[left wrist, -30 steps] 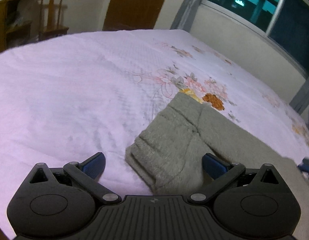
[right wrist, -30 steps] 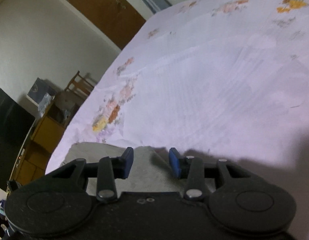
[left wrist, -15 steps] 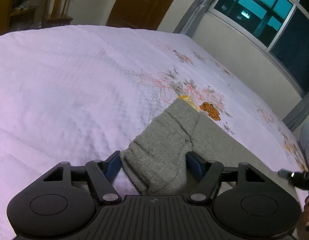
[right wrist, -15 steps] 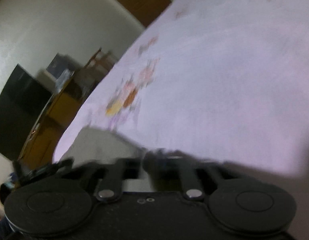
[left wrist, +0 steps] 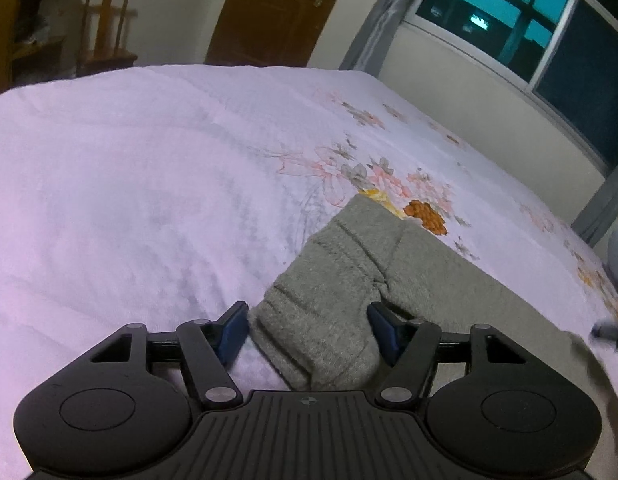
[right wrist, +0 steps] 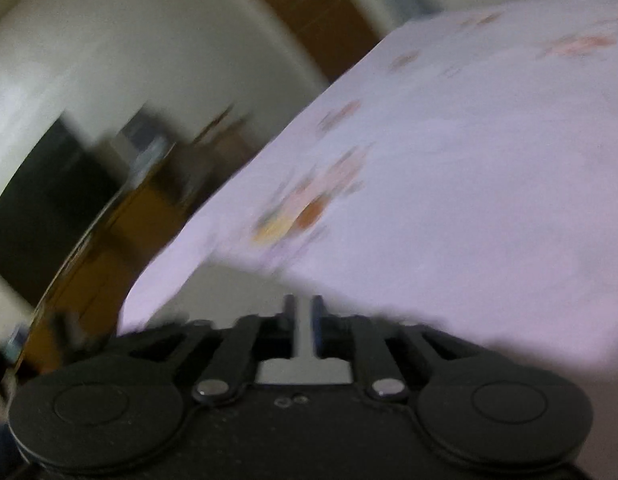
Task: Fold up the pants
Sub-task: 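Lay the folded edge flat and open the left gripper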
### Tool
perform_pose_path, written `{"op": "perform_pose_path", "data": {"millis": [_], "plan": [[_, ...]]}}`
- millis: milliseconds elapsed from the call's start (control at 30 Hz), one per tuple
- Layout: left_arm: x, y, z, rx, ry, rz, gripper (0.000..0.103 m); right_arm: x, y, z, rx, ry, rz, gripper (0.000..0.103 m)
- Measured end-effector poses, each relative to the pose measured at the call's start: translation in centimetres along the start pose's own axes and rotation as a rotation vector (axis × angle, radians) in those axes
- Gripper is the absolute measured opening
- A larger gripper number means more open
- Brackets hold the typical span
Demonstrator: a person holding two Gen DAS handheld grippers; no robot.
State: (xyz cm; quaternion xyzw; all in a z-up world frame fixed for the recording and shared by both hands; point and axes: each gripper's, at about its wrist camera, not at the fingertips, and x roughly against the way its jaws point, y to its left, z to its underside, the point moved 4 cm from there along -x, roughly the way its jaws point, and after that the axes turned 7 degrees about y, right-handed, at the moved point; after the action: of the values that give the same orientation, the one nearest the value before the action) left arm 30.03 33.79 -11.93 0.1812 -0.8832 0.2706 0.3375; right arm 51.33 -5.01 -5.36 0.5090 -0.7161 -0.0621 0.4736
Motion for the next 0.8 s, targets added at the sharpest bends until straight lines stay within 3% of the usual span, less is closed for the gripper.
{"op": "perform_pose_path", "data": {"millis": [33, 100, 167, 233, 267, 300, 400, 533, 600, 733, 800], "plan": [[-0.1, 0.1, 0.1, 0.003, -0.003, 0.003, 0.068, -1.0, 0.1, 0.5, 0.012, 0.050, 0.026, 0.006], [-0.2, 0.3, 0.0, 0.001, -0.001, 0.010, 0.070, -3.5, -1.4, 1.6, -0.001, 0.150, 0.196, 0.000], [0.5, 0.4, -0.4, 0.003, 0.013, 0.000, 0.076, -2.8, -2.6, 1.6, -0.094, 0.101, 0.184, 0.000], [1.8, 0.5, -0.8, -0.030, -0.001, -0.055, 0.086, -0.8, -1.8, 1.5, -0.092, 0.029, 0.238, 0.000], [2.3, 0.4, -0.8, -0.051, -0.006, -0.081, 0.089, 0.9, -1.0, 1.7, -0.075, -0.014, 0.300, 0.004], [2.8, 0.3, -0.8, -0.070, -0.003, -0.098, 0.089, 2.0, -0.4, 1.9, -0.065, -0.039, 0.336, 0.022], [4.4, -0.5, -0.7, -0.118, -0.017, -0.126, 0.090, 7.2, 1.0, 4.0, -0.064, -0.133, 0.320, 0.027], [6.3, -2.4, 0.1, -0.187, -0.040, -0.112, 0.092, 14.1, 2.1, 8.3, -0.149, -0.267, 0.324, 0.054], [6.9, -3.7, 0.7, -0.211, -0.045, -0.091, 0.093, 16.3, 2.2, 10.4, -0.175, -0.291, 0.340, 0.058], [7.4, -7.2, 2.5, -0.279, -0.038, -0.035, 0.094, 16.2, 2.7, 12.4, -0.187, -0.307, 0.383, 0.058], [7.7, -9.1, 3.6, -0.304, -0.030, 0.000, 0.094, 15.3, 2.4, 12.5, -0.209, -0.315, 0.394, 0.064]]}}
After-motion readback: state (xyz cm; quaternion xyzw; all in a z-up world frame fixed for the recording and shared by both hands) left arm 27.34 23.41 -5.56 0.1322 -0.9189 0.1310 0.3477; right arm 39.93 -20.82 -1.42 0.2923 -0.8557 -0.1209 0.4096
